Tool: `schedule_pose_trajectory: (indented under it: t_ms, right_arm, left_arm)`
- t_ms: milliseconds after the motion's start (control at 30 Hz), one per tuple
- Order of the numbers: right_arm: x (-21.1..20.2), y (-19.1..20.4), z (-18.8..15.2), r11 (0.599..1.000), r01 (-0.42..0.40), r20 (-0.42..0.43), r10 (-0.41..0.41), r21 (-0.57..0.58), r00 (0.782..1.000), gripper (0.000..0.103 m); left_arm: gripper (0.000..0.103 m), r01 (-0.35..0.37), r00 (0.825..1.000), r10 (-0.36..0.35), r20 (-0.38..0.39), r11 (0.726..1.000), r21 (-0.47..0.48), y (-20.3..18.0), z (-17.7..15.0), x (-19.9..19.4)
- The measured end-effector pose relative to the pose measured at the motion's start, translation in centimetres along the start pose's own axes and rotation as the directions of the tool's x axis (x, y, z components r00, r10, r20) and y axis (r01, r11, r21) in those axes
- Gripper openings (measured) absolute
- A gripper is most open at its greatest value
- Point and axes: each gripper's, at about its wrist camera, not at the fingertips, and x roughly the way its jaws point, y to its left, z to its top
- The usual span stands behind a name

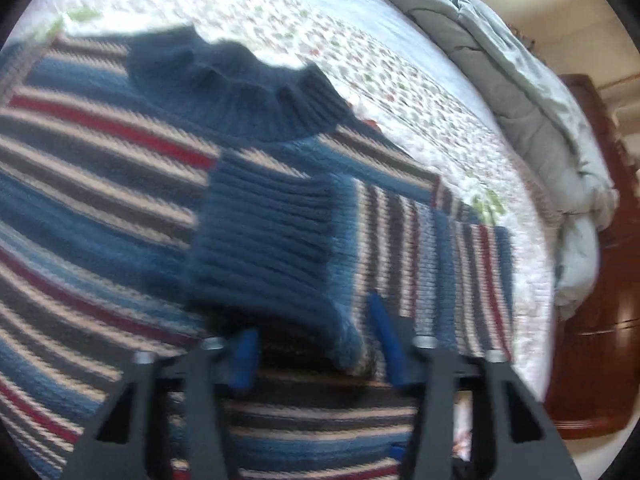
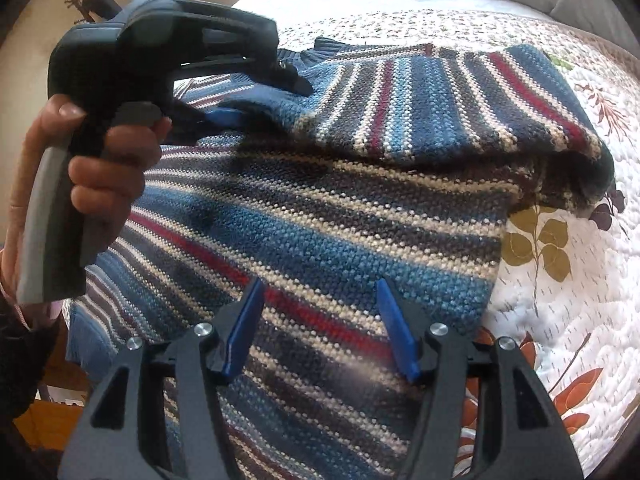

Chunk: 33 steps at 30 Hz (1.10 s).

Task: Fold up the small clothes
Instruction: 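Grasp the other sleeve cuff with the left tool, then fold the held sleeve over the sweater body and open the left tool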

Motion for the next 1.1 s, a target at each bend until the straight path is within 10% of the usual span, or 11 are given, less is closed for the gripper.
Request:
schedule_pose_trajectory:
  t_ms: [133,667,1100]
  right_arm:
    - [-0.3,0.0,-0.3,1.0,0.011,0.0,-0.011,-0.002,1.0,0.062]
    - [-3.1,-0.8,-0.2,0.999,0.019,0.03,-0.021,0.048,0.999,0.065]
    - [-2.8,-5.6,6.3,0.978,0.112,0.001,-0.114,0.175,0.994,0.067]
  left_arm:
    - [0.01,-0.026,1.0,0.026,0.001,0.999,-0.019,0.3,0.1,0.6]
    - [0.008,-0.254,0.913,0.233,0.335,0.967,0.021,6.9,5.3,-9.9]
    - [0.01,-0.197,0.946,0.208,0.248,0.978,-0.068,13.7,5.7,-6.3]
